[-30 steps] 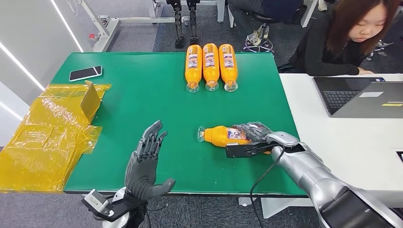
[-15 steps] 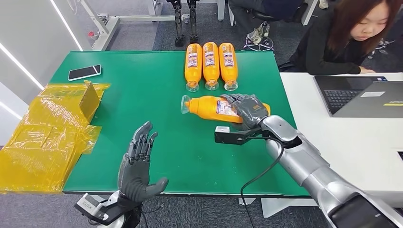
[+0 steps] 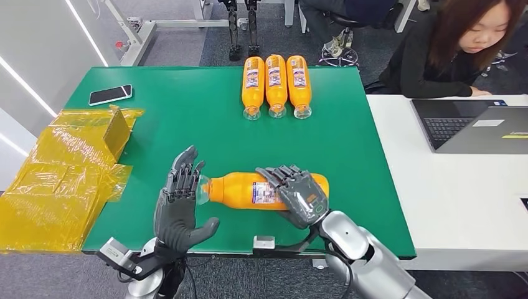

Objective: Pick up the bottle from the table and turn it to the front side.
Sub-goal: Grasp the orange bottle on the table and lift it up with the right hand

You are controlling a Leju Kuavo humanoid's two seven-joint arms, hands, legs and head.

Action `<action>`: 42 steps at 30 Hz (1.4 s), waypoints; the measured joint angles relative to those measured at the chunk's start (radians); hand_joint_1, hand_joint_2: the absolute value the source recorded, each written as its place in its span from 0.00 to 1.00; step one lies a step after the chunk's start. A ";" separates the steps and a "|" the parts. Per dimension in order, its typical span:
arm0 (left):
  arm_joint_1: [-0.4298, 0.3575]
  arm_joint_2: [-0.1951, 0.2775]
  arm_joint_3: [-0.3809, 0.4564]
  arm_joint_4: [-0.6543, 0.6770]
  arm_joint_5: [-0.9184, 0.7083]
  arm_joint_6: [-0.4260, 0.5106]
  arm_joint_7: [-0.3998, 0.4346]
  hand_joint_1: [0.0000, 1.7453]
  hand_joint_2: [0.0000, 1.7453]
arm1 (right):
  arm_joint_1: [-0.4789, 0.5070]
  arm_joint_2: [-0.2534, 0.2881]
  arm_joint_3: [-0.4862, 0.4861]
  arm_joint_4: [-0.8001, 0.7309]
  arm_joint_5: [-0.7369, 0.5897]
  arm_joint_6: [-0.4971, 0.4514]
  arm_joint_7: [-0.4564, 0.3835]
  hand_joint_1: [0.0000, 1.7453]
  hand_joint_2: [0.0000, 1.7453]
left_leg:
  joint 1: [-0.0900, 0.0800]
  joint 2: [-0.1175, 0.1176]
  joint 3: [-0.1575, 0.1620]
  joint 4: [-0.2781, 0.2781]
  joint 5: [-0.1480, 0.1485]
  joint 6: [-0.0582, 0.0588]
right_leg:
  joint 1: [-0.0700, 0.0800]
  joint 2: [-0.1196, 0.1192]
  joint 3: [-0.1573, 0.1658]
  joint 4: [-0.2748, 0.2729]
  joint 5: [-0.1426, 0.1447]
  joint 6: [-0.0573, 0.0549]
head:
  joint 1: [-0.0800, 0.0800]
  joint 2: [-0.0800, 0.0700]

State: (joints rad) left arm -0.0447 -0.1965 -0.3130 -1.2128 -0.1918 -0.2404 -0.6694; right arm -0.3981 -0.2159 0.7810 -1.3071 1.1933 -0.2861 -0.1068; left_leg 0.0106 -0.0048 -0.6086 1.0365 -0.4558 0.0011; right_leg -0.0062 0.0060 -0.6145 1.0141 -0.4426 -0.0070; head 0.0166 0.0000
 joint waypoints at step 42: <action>-0.109 -0.020 0.012 0.114 0.029 -0.005 -0.003 0.00 1.00 | 0.223 0.137 -0.191 -0.146 0.190 0.062 0.057 1.00 1.00 | 0.000 0.000 -0.001 0.000 0.000 0.000 | 0.000 0.000 0.000 0.000 0.000 0.000 | 0.000 0.000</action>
State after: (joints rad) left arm -0.1534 -0.2161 -0.3014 -1.0988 -0.1627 -0.2451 -0.6728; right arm -0.1752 -0.0790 0.5896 -1.4526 1.3836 -0.2238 -0.0495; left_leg 0.0105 -0.0049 -0.6092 1.0366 -0.4556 0.0011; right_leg -0.0064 0.0059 -0.6147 1.0141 -0.4426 -0.0070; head 0.0168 0.0000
